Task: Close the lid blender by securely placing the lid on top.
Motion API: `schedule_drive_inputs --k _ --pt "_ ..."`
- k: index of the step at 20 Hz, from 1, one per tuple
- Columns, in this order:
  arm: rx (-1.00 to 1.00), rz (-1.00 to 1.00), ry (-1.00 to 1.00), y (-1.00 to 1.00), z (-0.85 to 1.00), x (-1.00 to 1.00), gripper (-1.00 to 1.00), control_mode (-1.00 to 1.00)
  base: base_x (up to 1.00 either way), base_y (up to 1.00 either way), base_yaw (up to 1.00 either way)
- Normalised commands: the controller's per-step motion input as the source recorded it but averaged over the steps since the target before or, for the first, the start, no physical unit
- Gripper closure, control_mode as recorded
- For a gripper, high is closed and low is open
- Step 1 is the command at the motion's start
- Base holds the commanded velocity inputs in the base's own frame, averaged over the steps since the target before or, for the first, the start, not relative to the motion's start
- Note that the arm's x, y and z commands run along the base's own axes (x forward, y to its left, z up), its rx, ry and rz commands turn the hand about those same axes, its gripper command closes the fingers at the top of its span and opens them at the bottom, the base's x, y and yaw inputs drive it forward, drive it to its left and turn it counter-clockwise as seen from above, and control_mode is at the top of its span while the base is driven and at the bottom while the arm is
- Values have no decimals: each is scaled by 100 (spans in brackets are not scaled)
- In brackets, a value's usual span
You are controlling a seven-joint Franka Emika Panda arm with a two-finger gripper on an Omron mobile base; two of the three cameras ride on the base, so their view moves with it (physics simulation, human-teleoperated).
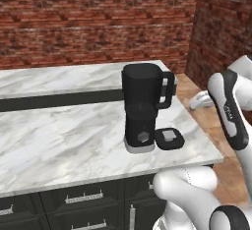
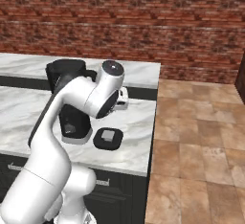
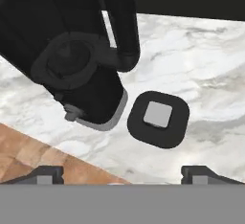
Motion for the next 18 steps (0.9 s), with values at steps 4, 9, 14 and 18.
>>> schedule_drive_inputs --k 4,9,14,18 --pt "14 55 -10 -89 -51 2 -100 -100 0 0 0" --pt "8 68 -8 -40 -54 24 -100 -100 0 0 0" --pt "7 67 -10 -10 -57 48 -100 -100 0 0 0" --pt "4 50 -26 2 -46 42 -100 -100 0 0 0"
